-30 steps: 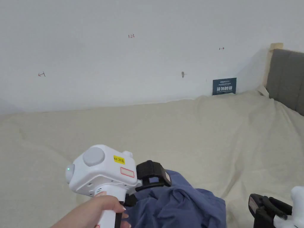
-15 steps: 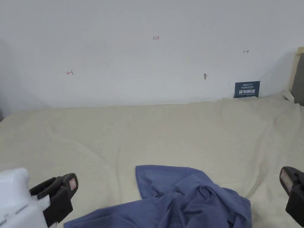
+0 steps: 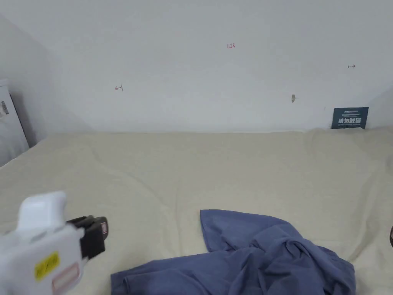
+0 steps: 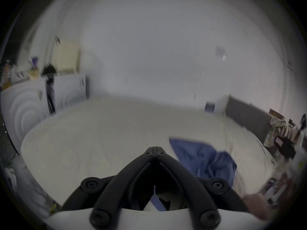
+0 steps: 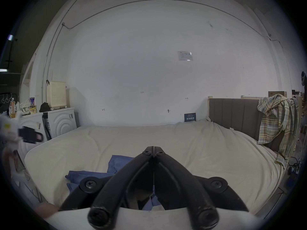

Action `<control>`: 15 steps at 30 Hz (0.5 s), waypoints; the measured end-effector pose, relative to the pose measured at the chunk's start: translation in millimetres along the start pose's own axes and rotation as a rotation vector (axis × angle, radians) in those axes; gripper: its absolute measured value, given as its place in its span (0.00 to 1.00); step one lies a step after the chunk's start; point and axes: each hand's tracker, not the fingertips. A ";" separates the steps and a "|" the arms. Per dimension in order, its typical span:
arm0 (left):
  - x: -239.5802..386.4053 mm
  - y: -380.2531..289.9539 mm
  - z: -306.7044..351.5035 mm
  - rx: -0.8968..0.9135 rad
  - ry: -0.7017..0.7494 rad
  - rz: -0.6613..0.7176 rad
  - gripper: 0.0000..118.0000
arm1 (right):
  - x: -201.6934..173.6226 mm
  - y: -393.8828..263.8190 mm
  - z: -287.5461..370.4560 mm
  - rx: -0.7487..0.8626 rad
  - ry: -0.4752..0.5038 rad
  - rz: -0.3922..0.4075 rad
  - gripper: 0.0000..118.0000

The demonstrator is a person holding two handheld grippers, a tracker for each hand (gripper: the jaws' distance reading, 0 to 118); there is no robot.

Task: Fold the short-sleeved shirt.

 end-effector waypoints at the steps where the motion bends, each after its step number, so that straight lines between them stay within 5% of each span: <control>1: -13.2 16.5 -27.8 -0.187 -0.038 0.054 0.00 | 0.5 0.4 -1.0 -0.009 0.007 -0.003 0.00; 2: -30.9 19.8 -59.4 -0.382 -0.077 0.119 0.00 | 1.3 0.5 -2.3 -0.017 0.014 -0.008 0.00; 5: -45.2 20.8 -124.2 -0.527 -0.071 0.178 0.07 | 3.6 -2.0 -4.6 -0.037 0.033 -0.025 0.00; 7: -65.6 13.4 -165.6 -0.597 0.021 0.150 0.71 | 5.0 -6.1 -7.0 -0.052 0.034 -0.027 0.00; 8: -71.9 7.9 -179.9 -0.626 0.040 0.160 0.94 | 5.6 -8.1 -8.6 -0.063 0.034 -0.022 0.00; 9: -76.4 3.0 -191.7 -0.639 0.061 0.176 1.00 | 6.1 -10.1 -10.5 -0.076 0.033 -0.015 0.00; 15: -76.1 -28.2 -236.8 -0.684 -0.001 0.311 1.00 | 6.6 -25.6 -26.5 -0.169 0.027 0.008 0.00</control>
